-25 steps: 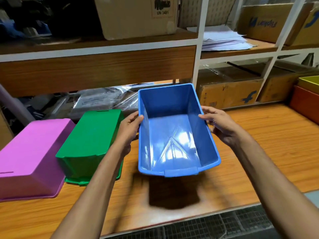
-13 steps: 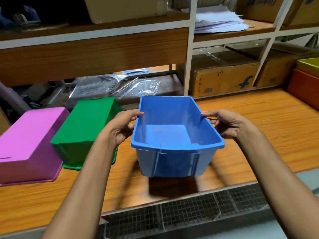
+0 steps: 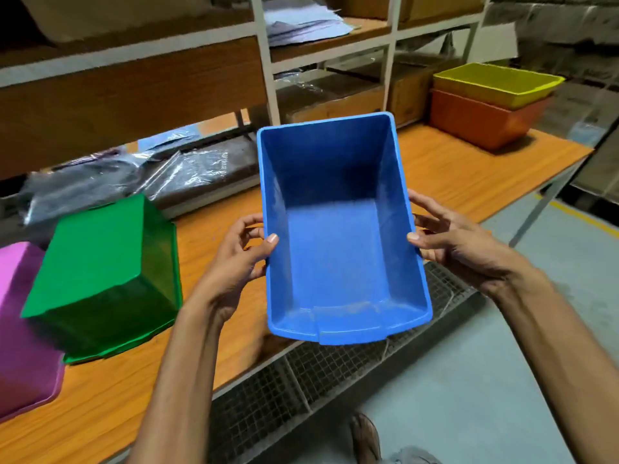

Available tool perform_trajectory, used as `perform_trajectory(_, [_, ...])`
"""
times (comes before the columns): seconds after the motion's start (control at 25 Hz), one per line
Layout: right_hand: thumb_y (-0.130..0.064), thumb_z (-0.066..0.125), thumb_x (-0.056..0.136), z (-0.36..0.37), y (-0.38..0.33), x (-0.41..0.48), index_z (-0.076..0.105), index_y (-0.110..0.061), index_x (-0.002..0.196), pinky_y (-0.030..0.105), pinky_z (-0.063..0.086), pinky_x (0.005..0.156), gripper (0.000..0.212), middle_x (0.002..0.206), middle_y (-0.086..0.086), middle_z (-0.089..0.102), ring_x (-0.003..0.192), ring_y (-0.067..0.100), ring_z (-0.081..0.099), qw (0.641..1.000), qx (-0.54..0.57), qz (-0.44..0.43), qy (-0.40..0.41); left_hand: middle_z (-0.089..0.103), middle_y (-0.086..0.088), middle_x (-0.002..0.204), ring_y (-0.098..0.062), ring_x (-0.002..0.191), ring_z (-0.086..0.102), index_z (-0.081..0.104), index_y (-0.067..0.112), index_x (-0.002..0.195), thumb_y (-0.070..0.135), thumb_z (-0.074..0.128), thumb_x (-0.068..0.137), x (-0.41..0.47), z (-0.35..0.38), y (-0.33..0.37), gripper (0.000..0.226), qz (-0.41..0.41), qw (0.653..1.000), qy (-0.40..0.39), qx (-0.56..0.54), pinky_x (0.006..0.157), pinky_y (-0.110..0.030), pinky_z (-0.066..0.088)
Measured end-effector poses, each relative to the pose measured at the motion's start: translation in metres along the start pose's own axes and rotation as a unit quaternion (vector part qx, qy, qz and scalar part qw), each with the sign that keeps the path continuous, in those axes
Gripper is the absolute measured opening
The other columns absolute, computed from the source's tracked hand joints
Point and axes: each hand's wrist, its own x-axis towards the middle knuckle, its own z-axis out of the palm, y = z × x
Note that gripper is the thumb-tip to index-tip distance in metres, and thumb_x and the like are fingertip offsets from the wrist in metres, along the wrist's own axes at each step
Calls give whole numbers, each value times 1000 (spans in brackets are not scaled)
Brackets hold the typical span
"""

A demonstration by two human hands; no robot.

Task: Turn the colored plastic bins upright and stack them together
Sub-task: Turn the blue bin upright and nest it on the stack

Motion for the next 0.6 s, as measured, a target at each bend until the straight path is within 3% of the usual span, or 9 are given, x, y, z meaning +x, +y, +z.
perform_trajectory(0.08, [15,61,89,-16,10,-42,54,-34,146,35,52,103,76,132,11,61,118,20,61,998,-24,-35,55,60,10,99,6,82,63,59,27,122,7,65,97,-7,29,-15,33,6,999,-31,-18,77,-28,51])
perform_trajectory(0.2, [18,60,87,-35,18,-89,55,-31,145,32,51,100,76,126,8,62,110,23,58,988,-38,-72,128,60,6,109,1,88,62,56,21,129,13,73,89,-14,70,-34,45,1,997,-70,-35,79,-28,53])
perform_trajectory(0.32, [18,62,86,-58,23,-127,56,-30,143,39,48,102,75,123,5,64,108,22,56,976,-44,-90,193,57,-5,121,-1,92,64,52,18,134,8,71,93,-14,112,-46,47,0,994,-105,-31,73,-23,57])
perform_trajectory(0.44, [12,71,81,-88,30,-162,57,-31,141,34,52,97,75,124,4,64,104,17,60,966,-45,-91,237,57,-4,113,1,84,64,55,20,128,2,67,95,-15,155,-50,39,-2,989,-146,-28,72,-25,56])
perform_trajectory(0.6, [16,65,86,-142,35,-206,58,-31,139,28,55,90,71,123,4,63,103,13,64,954,-35,-77,287,65,9,96,-5,75,57,63,31,112,15,76,78,-15,222,-50,39,-18,979,-199,-30,69,-30,42])
